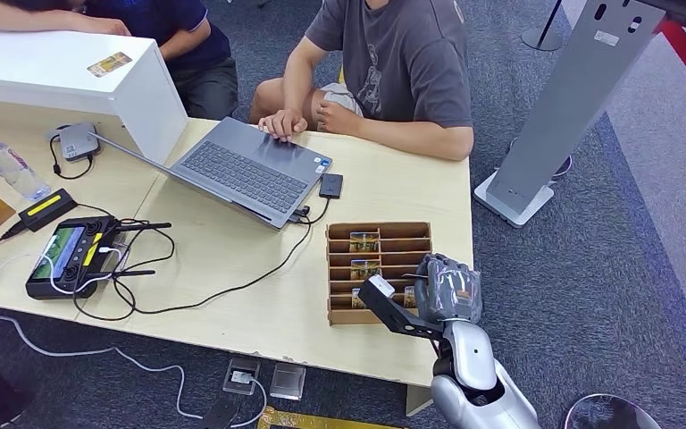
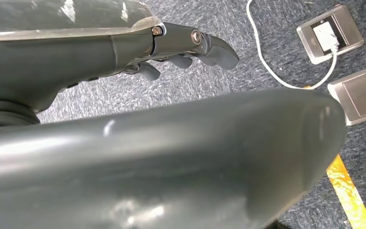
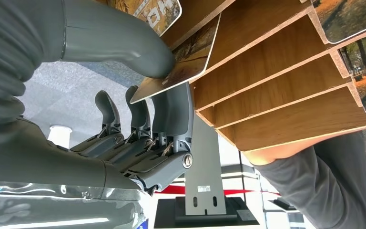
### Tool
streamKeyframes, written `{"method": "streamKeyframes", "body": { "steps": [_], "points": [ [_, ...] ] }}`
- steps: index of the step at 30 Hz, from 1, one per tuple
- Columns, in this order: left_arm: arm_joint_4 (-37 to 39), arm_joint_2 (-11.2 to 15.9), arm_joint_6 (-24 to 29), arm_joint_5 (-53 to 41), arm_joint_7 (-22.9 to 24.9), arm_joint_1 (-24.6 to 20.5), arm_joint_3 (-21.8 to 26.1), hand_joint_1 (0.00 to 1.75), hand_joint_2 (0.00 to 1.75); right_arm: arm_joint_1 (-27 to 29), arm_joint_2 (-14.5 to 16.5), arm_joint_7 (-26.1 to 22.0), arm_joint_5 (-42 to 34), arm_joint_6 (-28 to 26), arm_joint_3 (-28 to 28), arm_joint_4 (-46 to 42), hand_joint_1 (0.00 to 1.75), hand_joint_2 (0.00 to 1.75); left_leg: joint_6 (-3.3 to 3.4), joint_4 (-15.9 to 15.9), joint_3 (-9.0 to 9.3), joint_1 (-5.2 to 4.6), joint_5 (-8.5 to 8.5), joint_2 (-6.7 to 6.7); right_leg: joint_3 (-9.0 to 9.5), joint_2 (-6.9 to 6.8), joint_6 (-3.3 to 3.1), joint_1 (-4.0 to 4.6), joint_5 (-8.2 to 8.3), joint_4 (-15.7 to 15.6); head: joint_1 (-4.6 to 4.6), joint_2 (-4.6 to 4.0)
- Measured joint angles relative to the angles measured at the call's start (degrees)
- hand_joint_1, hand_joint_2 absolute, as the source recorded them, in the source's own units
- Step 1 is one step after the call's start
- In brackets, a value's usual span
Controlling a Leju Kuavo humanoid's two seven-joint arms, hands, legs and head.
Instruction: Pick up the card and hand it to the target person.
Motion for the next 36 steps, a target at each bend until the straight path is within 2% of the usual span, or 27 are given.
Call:
{"method": "streamKeyframes", "body": {
  "steps": [8,20,30,36],
  "points": [
    [0.0,0.1,0.2,1.2,0.0,0.0,-0.6,0.00,0.00,0.2,-0.2,-0.3,0.4,0.0,-0.1,-3.1,1.30,1.75,0.00,0.0,-0.03,0.00,0.00,0.00,-0.03,0.00,0.00,0.00,0.00,0.0,-0.02,0.00],
    [0.0,0.1,0.5,3.0,-0.2,0.0,-1.7,0.00,0.00,-0.6,-1.3,-1.3,0.9,-1.2,-0.8,-12.3,1.30,1.75,0.00,0.0,-0.04,0.00,0.00,0.00,-0.04,0.00,0.00,0.00,0.00,0.0,-0.01,0.00],
    [0.0,0.2,1.2,3.2,-0.2,-0.1,-2.3,0.00,0.00,-2.7,-3.2,-1.1,0.7,-4.4,-4.2,-19.0,1.33,1.75,0.00,0.0,-0.05,0.00,0.00,0.00,-0.05,0.00,0.00,0.00,0.00,0.0,-0.02,0.00],
    [0.0,0.2,1.0,3.1,-0.2,-0.2,-3.4,0.00,0.00,-5.2,-3.6,-3.1,-0.2,-7.2,-5.5,-20.4,1.40,1.75,0.00,0.0,-0.06,0.00,0.00,0.00,-0.04,0.00,0.00,0.00,0.00,0.0,-0.04,0.00]
  ]
}}
